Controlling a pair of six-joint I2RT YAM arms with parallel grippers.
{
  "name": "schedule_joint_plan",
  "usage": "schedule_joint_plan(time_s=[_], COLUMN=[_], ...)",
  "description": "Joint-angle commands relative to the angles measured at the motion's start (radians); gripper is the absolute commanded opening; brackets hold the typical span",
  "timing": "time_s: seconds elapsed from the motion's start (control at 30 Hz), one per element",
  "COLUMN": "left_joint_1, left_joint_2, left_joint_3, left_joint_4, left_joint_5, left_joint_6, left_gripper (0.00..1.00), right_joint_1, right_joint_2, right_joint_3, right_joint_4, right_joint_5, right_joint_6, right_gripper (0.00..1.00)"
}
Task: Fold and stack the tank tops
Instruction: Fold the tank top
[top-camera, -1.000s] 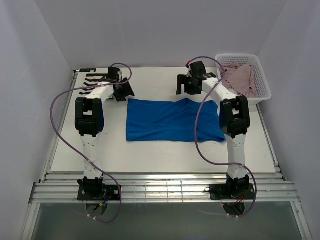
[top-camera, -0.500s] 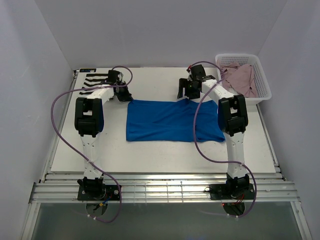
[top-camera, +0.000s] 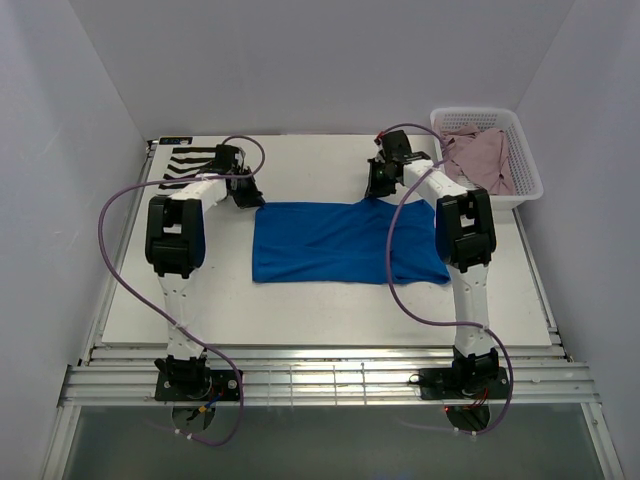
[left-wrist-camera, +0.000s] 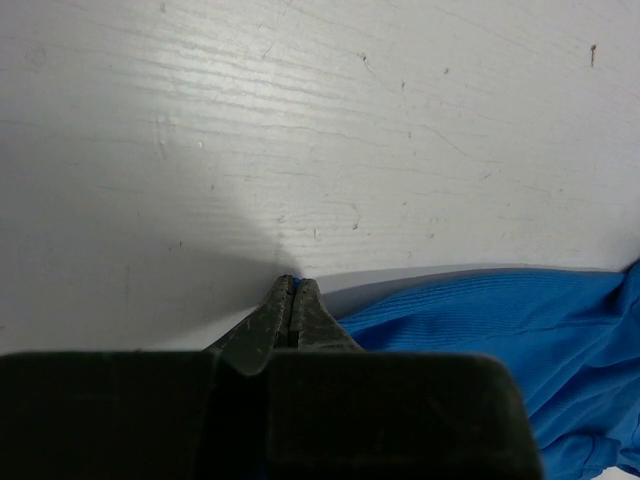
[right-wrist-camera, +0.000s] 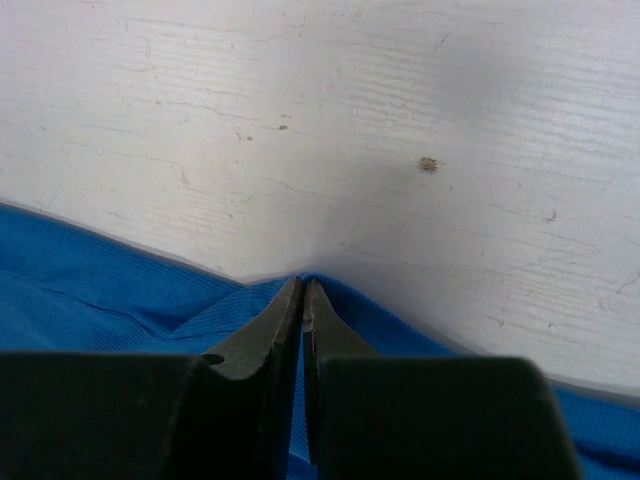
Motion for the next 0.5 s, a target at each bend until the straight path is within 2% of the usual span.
schedule_joint_plan(time_s=[0.0, 0.17, 0.47], left_joint_1=[-0.002, -0.002, -0.002], left_joint_2=[-0.113, -0.172, -0.357], left_joint_3=[-0.03, -0.09, -0.307], left_joint_4=[0.002, 0.042, 0.174], left_joint_5=[-0.017, 0.016, 0.032], left_joint_6=[0.012, 0.014, 0.018], left_gripper=[0.0, 0.0, 0.0], right_joint_1=[-0.005, -0.005, -0.003], right_joint_2=[-0.077, -0.189, -0.453], right_joint_3=[-0.037, -0.153, -0.533], right_joint_4=[0.042, 0.081, 0.289], right_joint_5=[0.01, 0.009, -0.073], right_joint_6=[0.007, -0.017, -0.045], right_gripper=[0.08, 0.08, 0.08])
